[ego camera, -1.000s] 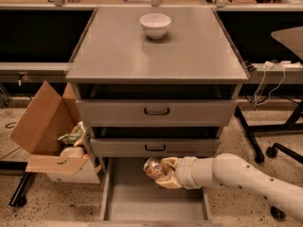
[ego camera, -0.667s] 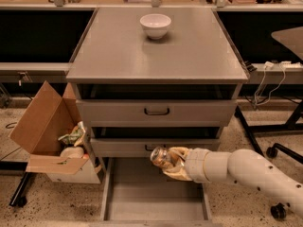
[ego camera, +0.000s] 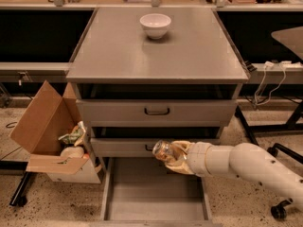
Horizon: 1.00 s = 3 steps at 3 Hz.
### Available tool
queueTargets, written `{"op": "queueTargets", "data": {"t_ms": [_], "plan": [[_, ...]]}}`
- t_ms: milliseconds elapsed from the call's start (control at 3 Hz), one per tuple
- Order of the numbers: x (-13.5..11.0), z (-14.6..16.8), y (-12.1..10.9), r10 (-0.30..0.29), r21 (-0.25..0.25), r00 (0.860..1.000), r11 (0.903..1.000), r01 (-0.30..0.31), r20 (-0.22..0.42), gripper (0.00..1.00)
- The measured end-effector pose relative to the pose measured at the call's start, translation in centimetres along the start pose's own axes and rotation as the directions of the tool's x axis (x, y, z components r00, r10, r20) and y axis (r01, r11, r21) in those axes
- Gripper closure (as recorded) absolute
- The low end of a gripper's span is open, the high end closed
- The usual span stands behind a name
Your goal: Pick orange can from bottom drawer and place on counter
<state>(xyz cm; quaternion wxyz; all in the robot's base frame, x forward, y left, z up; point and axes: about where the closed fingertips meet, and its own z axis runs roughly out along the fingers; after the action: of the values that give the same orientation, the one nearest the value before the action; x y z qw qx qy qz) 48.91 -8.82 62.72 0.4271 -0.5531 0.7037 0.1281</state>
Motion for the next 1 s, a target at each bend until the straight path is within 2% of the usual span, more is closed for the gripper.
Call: {"op": "queueTargets", "data": {"t_ms": [333,667,1000], "plan": [[-4.5,-4.8,-6.5,-0.064,0.100,0.998,0.9928,0.066,-0.023,1.00],[-7.9,-8.1,-10.7,-0.114,0.162,0.993,0.9799,0.116,-0.026,1.00],[-11.8,-11.6,-14.7,-0.181,0.206,0.983,0.9613,0.183,-0.028,1.00]]}}
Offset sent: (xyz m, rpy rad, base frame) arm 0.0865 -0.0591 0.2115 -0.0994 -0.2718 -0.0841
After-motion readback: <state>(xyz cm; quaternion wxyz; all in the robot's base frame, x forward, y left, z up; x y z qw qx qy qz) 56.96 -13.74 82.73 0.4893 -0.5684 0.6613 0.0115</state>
